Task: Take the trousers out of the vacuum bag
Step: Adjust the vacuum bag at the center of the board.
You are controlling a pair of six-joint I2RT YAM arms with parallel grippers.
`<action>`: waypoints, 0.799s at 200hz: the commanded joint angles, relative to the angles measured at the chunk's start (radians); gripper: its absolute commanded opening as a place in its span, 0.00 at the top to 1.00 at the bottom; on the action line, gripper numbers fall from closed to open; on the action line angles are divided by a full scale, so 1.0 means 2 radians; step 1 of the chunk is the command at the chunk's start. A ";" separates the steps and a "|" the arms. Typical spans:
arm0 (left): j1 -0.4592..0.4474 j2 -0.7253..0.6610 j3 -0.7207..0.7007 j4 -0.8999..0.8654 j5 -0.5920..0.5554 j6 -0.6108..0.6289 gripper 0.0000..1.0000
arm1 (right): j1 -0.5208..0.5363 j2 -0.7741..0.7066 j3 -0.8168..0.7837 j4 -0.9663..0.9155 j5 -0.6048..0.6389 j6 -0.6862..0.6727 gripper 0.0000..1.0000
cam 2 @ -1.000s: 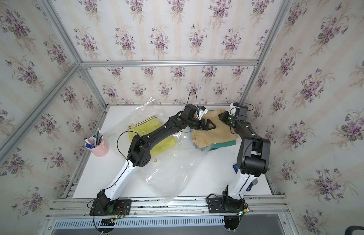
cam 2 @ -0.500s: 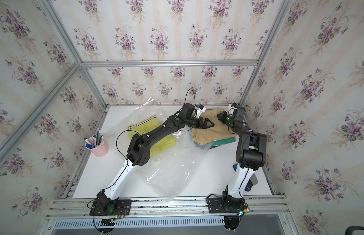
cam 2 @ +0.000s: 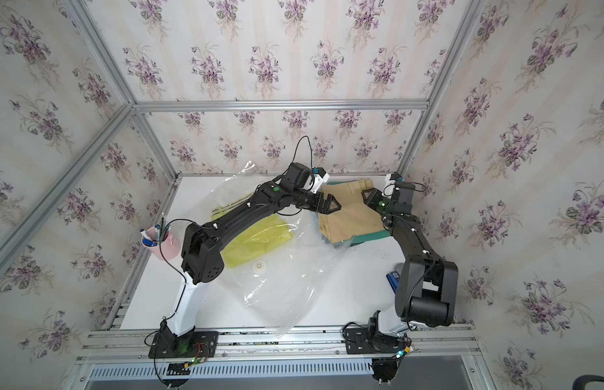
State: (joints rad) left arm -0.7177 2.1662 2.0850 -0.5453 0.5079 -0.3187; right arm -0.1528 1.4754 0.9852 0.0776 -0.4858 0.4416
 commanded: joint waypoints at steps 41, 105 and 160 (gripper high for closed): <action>0.006 -0.174 -0.244 -0.033 -0.147 0.049 0.00 | 0.071 -0.115 -0.082 -0.044 0.024 -0.001 0.46; 0.062 -0.284 -0.416 -0.025 -0.215 -0.016 0.00 | 0.135 -0.249 -0.184 -0.112 0.076 0.043 0.36; 0.115 -0.300 -0.487 0.002 -0.217 -0.037 0.00 | 0.185 -0.326 -0.273 -0.114 0.063 0.088 0.34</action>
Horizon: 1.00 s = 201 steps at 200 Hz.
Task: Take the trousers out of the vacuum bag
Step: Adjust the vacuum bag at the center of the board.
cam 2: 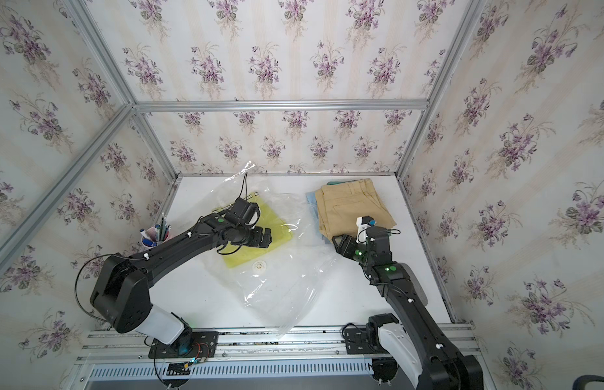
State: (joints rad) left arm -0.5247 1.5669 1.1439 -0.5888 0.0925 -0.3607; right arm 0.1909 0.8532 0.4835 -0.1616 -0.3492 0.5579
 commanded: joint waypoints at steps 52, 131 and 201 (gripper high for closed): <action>0.072 0.022 -0.048 0.072 0.020 -0.027 0.00 | 0.056 -0.001 -0.058 0.077 -0.027 0.070 0.41; 0.117 0.065 -0.061 0.097 0.020 -0.041 0.00 | 0.105 0.012 -0.091 0.175 0.002 0.124 0.93; 0.137 0.101 -0.032 0.081 0.019 -0.039 0.00 | 0.302 0.006 -0.089 0.211 0.141 0.182 1.00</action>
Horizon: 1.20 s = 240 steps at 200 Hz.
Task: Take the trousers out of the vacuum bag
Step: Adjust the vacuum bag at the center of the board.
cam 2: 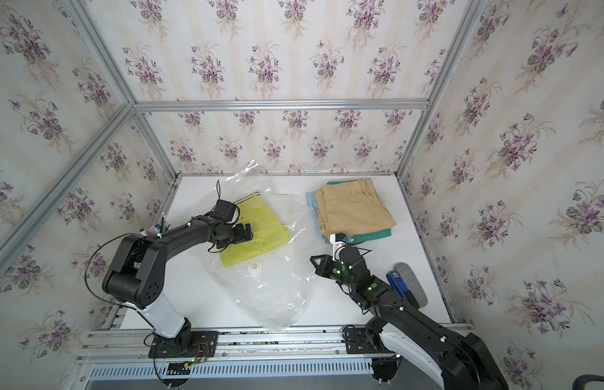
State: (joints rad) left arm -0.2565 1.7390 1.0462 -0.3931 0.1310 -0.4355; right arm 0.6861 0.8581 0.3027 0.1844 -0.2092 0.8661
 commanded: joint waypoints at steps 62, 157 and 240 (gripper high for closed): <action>0.005 0.029 0.040 -0.039 -0.015 -0.008 0.00 | 0.205 0.084 0.055 0.066 0.159 0.029 1.00; 0.005 -0.016 0.065 -0.051 -0.011 0.010 0.00 | 0.309 0.213 0.190 0.026 0.238 -0.019 1.00; 0.000 -0.088 0.080 -0.070 0.052 0.028 0.00 | 0.317 0.198 0.186 0.006 0.296 -0.031 1.00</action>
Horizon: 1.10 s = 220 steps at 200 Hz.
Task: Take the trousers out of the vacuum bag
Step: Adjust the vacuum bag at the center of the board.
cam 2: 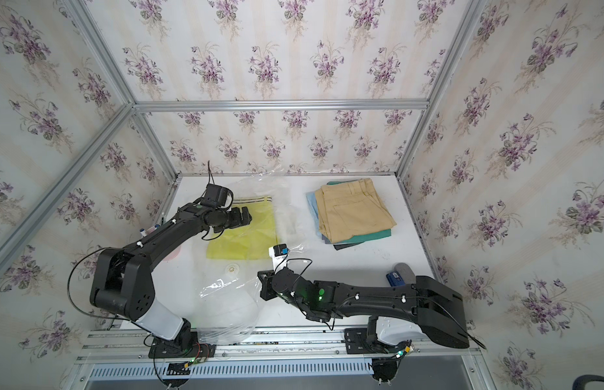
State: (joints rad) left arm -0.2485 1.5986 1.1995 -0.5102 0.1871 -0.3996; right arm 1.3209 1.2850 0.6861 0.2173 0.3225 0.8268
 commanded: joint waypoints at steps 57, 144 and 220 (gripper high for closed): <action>-0.051 -0.061 0.009 -0.035 0.025 0.048 0.00 | 0.000 -0.070 -0.023 -0.034 0.062 -0.021 1.00; -0.089 -0.131 -0.006 -0.027 0.053 0.069 0.00 | -0.001 -0.075 -0.001 -0.069 0.092 -0.045 1.00; -0.125 -0.169 -0.022 -0.042 0.058 0.086 0.00 | -0.019 -0.083 0.008 -0.086 0.097 -0.054 0.87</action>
State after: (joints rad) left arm -0.4801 1.2751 1.1603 -0.5789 0.2886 -0.2539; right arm 1.2942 1.1297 0.6964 0.0750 0.4923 0.7334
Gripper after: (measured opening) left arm 0.998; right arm 0.058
